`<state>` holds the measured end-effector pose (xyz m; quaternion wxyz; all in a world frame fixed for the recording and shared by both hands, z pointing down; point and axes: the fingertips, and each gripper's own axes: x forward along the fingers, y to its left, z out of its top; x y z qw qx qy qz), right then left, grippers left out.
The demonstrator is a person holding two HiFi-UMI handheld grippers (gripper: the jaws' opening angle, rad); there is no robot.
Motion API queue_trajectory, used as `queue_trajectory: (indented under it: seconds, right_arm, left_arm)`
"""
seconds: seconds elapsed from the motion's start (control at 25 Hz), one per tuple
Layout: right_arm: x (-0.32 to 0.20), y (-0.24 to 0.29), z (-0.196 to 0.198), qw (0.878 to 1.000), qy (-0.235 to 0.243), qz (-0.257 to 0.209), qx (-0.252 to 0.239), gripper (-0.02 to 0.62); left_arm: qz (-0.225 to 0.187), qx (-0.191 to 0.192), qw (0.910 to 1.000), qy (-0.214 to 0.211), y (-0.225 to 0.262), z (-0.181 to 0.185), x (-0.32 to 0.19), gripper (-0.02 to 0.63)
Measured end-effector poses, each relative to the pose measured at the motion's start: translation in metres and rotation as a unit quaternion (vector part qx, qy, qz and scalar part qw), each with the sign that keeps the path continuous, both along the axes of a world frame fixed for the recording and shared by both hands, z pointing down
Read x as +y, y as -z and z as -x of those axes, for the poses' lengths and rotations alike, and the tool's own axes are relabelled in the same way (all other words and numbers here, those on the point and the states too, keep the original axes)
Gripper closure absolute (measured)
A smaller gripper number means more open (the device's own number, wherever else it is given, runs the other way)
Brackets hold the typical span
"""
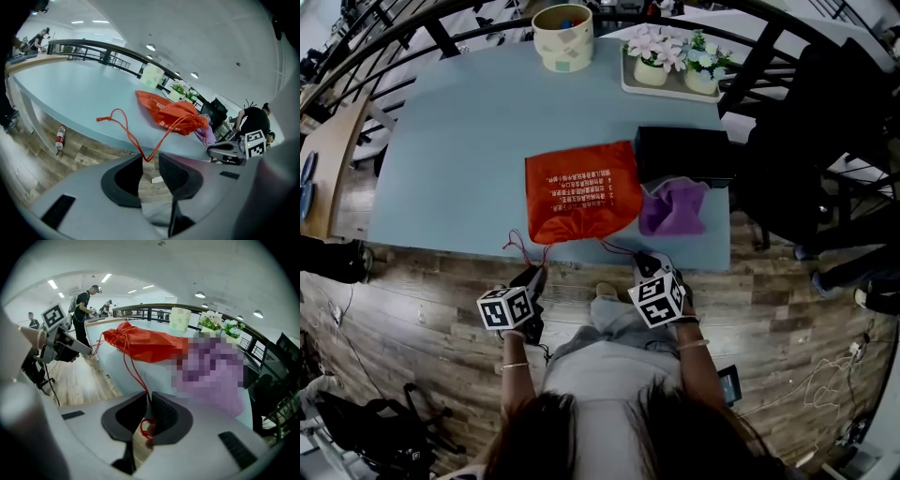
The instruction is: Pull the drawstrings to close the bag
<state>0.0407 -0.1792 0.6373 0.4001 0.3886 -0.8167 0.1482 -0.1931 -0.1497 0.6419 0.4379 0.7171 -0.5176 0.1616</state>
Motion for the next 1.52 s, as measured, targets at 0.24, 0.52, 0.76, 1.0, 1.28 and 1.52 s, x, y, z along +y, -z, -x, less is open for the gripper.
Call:
queue_trajectory:
  seconds: [0.24,0.52,0.76,1.0,1.28,1.52]
  right_arm:
    - [0.005,0.003,0.005,1.0,-0.006,0.007,-0.018,0.516]
    - [0.011,0.013,0.009,0.999,-0.025,-0.001,-0.035,0.512]
    - [0.019,0.02,0.011,0.999,-0.036,-0.008,-0.039,0.512]
    - [0.025,0.027,0.013,0.998,-0.043,-0.016,-0.043,0.512]
    - [0.034,0.036,0.022,0.997,-0.049,-0.028,-0.047,0.512]
    - [0.043,0.044,0.029,0.996,-0.052,-0.044,-0.053,0.512]
  left_arm:
    - [-0.003,-0.021,0.9996,-0.02,0.004,0.0,0.005,0.496]
    - [-0.012,-0.033,0.9989,-0.031,0.012,0.002,0.014,0.484]
    - [-0.014,-0.036,0.9983,-0.043,0.018,0.002,0.023,0.483]
    - [-0.012,-0.039,0.998,-0.049,0.021,0.006,0.035,0.483]
    - [-0.026,-0.052,0.9973,-0.046,0.032,0.016,0.048,0.483]
    - [-0.043,-0.061,0.9959,-0.052,0.043,0.017,0.059,0.483]
